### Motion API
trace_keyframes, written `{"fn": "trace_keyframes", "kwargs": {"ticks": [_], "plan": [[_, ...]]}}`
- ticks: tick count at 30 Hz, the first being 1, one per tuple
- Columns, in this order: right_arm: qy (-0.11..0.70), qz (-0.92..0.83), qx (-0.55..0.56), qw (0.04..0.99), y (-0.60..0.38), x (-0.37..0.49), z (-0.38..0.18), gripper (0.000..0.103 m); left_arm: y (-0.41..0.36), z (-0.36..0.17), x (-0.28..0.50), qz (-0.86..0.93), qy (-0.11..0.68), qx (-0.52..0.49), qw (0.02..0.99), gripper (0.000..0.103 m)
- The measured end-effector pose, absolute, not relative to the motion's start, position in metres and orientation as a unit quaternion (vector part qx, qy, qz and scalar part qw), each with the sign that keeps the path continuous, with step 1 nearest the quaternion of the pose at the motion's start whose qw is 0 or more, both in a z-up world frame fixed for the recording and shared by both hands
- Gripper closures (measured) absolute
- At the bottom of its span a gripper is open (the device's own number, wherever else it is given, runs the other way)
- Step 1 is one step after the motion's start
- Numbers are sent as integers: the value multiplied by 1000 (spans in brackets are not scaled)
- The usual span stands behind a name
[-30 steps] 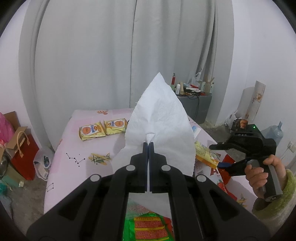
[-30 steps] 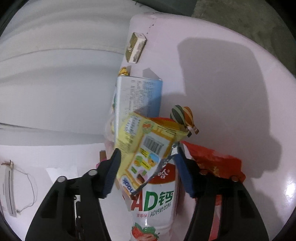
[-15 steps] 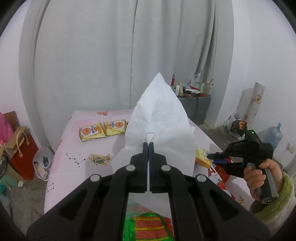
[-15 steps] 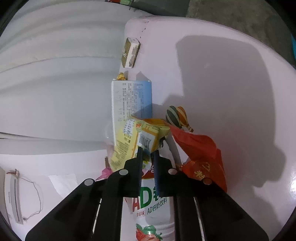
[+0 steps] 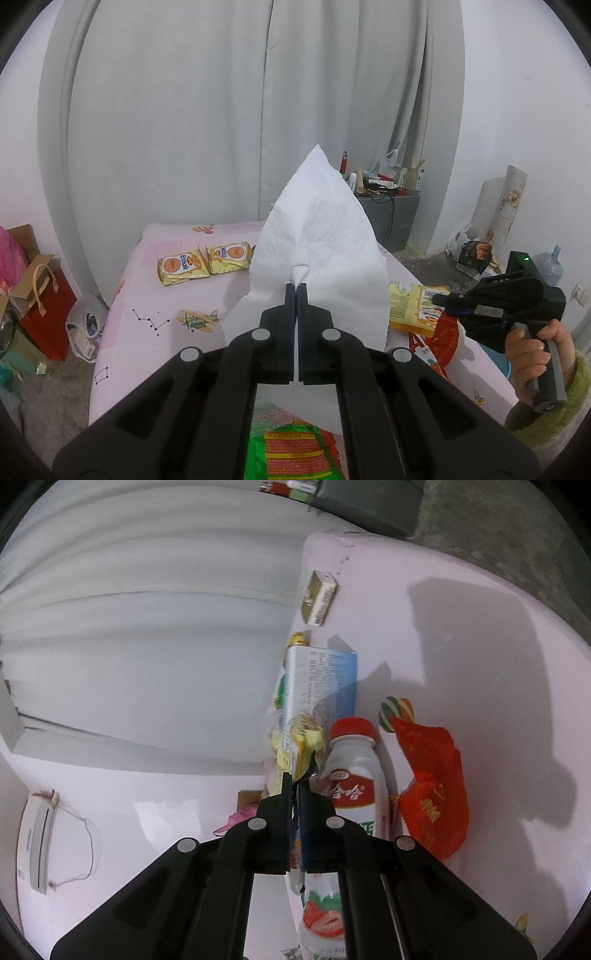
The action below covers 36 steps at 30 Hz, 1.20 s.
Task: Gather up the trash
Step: 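Grasp the yellow snack wrapper with the right tool, then carry tissue and yellow wrapper to the wastebasket and release both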
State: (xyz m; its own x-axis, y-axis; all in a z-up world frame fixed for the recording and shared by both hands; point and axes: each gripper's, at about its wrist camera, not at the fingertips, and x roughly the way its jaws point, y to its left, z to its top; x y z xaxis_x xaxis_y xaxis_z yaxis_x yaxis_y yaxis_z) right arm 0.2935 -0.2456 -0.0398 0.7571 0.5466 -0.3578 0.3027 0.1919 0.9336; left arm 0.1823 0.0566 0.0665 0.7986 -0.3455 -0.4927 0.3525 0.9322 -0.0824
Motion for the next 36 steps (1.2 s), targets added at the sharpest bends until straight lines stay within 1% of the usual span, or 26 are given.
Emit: {"fn": "trace_keyframes", "kwargs": {"ticks": [17,25,31,36], "plan": [[280,137,640,702,-259,231,-18,100,40,72,178,-201,252,19,946,103],[240,124,654,707,-282,178,-15,100,17,80,174,-222,246,41,943,103],[190,97,673,708,-314,131,-18,100,-28,87,172,-253,242,72,934,103],[146,68,682,713,-348,86,-17,100,-89,88,168,-284,241,110,921,103]]}}
